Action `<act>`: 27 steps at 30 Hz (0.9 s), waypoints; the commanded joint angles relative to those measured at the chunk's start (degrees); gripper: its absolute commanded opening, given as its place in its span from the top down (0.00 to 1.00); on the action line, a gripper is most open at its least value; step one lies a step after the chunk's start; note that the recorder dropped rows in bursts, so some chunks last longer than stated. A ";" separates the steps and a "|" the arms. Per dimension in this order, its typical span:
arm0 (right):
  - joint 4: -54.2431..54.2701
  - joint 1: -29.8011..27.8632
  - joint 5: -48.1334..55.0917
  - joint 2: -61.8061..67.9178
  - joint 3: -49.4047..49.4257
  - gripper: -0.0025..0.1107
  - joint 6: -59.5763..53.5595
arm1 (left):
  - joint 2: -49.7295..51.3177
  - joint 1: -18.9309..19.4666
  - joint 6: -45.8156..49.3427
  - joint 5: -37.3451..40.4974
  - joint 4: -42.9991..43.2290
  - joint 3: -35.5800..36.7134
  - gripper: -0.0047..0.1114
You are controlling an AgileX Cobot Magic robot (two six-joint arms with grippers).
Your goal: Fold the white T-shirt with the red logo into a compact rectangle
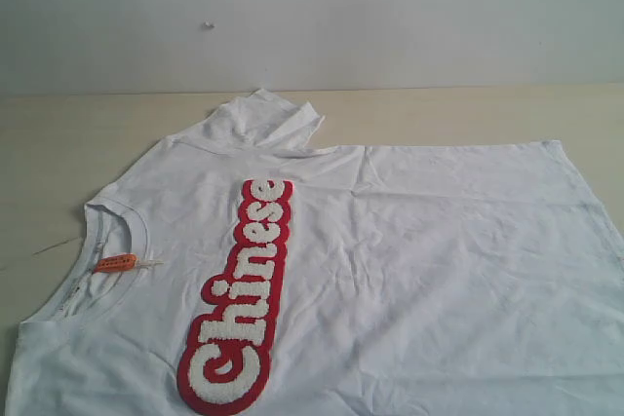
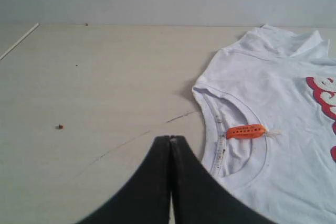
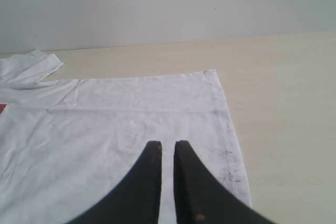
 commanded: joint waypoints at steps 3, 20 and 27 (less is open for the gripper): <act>0.07 -0.29 -0.49 -0.22 0.24 0.89 -0.20 | -0.34 0.15 -0.05 -0.68 0.29 0.15 0.96; 0.07 -0.29 -0.49 -0.22 0.24 0.89 -0.20 | -0.34 0.15 -0.05 -0.68 0.29 0.15 0.96; 0.07 -0.29 -0.49 -0.22 0.24 0.89 -0.20 | -0.34 0.15 -2.17 -9.17 0.21 0.15 0.96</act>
